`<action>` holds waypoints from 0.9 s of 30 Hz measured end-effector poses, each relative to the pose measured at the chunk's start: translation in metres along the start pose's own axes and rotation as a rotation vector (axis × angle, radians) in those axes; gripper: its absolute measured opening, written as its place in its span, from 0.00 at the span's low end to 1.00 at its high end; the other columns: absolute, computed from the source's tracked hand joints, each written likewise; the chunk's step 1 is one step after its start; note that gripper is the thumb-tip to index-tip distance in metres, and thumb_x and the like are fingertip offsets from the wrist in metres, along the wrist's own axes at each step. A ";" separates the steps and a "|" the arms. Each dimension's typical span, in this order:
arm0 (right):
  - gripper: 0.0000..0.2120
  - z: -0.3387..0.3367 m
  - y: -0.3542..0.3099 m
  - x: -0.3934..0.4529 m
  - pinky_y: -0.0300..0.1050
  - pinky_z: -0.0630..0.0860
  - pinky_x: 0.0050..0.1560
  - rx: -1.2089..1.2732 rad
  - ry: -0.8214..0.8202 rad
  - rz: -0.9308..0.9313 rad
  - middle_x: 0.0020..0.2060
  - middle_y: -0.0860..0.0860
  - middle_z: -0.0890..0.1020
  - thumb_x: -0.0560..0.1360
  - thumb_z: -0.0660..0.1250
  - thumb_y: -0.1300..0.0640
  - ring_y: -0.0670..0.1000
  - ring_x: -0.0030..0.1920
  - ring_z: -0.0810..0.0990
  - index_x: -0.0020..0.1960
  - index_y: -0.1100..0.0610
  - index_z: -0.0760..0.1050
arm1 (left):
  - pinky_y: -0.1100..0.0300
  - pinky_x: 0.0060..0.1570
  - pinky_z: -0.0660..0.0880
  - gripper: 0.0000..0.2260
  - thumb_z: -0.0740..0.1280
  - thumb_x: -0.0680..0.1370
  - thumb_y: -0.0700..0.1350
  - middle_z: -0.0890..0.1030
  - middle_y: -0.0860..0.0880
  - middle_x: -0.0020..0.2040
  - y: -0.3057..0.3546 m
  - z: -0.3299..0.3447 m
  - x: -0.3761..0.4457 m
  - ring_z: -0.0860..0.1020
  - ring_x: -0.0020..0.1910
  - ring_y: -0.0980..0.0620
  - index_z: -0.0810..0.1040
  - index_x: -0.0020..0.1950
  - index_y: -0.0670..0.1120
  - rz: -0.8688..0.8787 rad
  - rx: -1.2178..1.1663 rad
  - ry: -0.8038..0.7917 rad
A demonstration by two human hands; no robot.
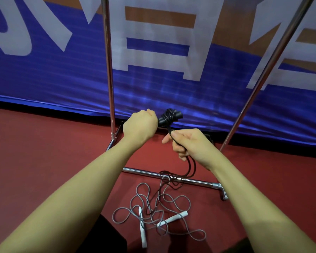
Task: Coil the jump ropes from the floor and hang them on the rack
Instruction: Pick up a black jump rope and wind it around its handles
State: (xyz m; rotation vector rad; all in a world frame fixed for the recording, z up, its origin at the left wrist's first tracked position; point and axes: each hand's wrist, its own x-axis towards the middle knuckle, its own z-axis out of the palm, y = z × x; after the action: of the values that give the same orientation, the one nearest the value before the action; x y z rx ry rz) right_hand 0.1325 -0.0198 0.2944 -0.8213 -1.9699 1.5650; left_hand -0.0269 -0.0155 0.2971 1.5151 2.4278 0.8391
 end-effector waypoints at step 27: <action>0.16 -0.037 -0.004 -0.005 0.35 0.63 0.24 -0.173 0.383 -0.067 0.19 0.48 0.70 0.74 0.70 0.56 0.46 0.19 0.64 0.29 0.58 0.72 | 0.64 0.30 0.42 0.21 0.52 0.76 0.46 0.69 0.45 0.18 0.004 -0.006 -0.030 0.65 0.16 0.44 0.69 0.23 0.44 0.961 0.395 0.172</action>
State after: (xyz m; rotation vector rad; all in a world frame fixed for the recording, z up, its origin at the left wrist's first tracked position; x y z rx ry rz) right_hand 0.1615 0.0008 0.3068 -1.0263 -1.8425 1.1107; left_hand -0.0113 -0.0424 0.2994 2.9517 1.9471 0.6165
